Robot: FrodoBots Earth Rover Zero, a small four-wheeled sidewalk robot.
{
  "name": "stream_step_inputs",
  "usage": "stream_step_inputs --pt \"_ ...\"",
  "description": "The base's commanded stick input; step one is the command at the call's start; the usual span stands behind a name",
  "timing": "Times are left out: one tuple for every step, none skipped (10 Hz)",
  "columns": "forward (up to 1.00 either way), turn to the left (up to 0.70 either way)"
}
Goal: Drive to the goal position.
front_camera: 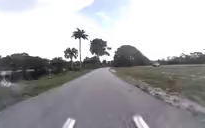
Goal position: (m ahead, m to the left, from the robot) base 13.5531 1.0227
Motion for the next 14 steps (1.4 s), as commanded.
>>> stream_step_inputs --pt "0.85 0.00" --pt "0.85 0.00" --pt "0.85 0.00" --pt "0.85 0.00" --pt "0.85 0.00" --pt "0.85 0.00" --pt "0.85 0.00" --pt "0.85 0.00" --pt "0.85 0.00" --pt "0.85 0.00" --pt "0.85 0.00" --pt "0.85 0.00" --pt "0.85 0.00" --pt "0.85 0.00"
